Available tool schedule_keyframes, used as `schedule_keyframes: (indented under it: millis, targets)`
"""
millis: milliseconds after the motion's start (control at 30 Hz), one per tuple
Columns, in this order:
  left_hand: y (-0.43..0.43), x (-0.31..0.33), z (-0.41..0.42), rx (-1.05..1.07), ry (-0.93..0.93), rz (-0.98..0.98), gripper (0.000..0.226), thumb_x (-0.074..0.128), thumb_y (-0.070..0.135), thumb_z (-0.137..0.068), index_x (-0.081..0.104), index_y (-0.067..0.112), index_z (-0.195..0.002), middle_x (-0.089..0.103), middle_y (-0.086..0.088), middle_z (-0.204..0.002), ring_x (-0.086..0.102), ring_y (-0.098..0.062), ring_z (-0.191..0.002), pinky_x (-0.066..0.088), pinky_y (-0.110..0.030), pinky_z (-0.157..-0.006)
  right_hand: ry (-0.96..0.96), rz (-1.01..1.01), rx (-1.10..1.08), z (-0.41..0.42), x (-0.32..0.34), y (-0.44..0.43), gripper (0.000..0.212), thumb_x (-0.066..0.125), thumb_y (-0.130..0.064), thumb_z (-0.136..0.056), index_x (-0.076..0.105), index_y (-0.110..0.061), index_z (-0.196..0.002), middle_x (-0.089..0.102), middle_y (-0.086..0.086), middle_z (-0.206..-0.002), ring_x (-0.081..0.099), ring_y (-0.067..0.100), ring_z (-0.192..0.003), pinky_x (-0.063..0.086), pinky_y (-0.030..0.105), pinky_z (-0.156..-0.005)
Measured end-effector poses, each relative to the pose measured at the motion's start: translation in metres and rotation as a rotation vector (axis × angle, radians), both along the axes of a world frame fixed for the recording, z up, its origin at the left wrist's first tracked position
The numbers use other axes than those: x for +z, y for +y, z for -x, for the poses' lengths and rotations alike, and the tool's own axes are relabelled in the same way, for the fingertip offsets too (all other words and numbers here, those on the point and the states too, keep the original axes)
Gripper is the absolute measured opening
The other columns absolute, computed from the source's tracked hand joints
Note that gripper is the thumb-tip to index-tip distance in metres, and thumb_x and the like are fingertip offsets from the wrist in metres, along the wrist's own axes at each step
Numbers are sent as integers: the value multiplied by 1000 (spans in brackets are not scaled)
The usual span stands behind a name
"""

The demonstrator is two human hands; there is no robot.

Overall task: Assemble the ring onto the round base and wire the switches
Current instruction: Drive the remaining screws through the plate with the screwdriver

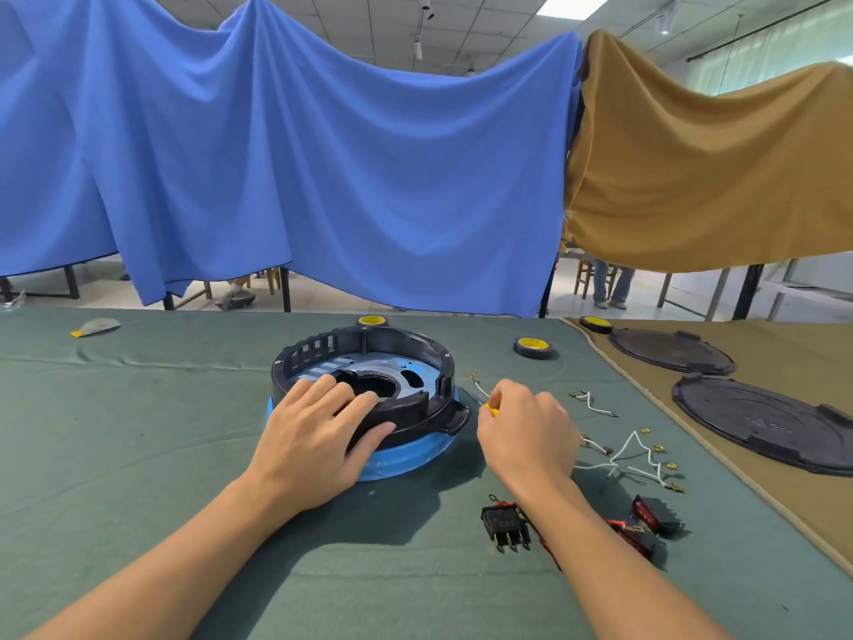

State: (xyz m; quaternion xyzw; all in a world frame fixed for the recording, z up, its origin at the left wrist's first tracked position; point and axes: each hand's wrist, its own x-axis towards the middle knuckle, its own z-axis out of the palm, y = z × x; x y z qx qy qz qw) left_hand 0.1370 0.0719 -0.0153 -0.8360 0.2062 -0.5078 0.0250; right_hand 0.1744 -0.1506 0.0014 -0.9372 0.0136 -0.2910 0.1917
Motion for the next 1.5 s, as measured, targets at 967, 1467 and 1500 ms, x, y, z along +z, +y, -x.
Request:
schedule_keyframes:
  millis: [967, 1467, 1500]
  targets:
    - [4, 8, 2, -51, 65, 213, 38, 46, 35, -98, 74, 10, -102, 70, 1, -94, 64, -24, -82, 45, -36, -72, 168, -248, 120, -52, 23, 16, 30, 51, -37, -93, 66, -17, -78, 68, 5, -84, 57, 23, -75, 46, 32, -63]
    - [60, 15, -14, -11, 521, 1036, 40, 51, 33, -101, 55, 16, -136, 55, -1, -138, 48, -14, -121, 34, -28, -100, 524, -780, 365, -13, 24, 70, 63, 68, -26, -66, 45, -26, -125, 57, 5, -120, 54, 25, -110, 51, 46, -91]
    - [61, 17, -13, -6, 527, 1037, 41, 51, 38, -99, 58, 17, -134, 57, -1, -135, 50, -17, -122, 36, -31, -103, 545, -826, 458, -16, 28, 64, 53, 67, -17, -69, 51, -24, -119, 62, 4, -115, 60, 22, -103, 54, 43, -88]
